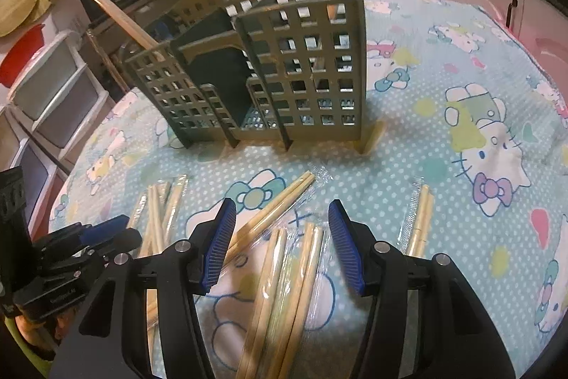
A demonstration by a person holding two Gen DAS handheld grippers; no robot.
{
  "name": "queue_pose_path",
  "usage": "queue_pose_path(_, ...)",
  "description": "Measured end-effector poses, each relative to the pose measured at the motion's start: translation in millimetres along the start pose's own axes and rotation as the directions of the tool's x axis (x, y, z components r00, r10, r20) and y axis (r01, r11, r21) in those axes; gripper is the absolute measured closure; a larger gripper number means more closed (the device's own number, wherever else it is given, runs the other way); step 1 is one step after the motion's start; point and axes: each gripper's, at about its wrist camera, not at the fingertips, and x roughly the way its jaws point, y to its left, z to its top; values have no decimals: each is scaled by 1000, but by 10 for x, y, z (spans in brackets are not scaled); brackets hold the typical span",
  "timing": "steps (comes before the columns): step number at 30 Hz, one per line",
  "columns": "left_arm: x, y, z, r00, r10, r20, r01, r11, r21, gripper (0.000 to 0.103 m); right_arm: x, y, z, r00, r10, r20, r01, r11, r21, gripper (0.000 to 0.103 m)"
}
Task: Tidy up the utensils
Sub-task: 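Close the left tool on a wrapped chopstick while the right tool grasps another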
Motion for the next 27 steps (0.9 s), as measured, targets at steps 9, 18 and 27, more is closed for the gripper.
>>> queue_pose_path(9, 125, 15, 177, 999, 39, -26, -38, 999, 15, 78, 199, -9, 126, 999, -40, -28, 40, 999, 29, 57)
queue_pose_path(18, 184, 7, 227, 998, 68, -8, -68, 997, 27, 78, 316, 60, 190, 993, -115, -32, 115, 993, 19, 71)
queue_pose_path(27, 217, 7, 252, 996, 88, 17, -88, 996, 14, 93, 379, 179, 213, 984, -171, -49, 171, 985, 4, 81)
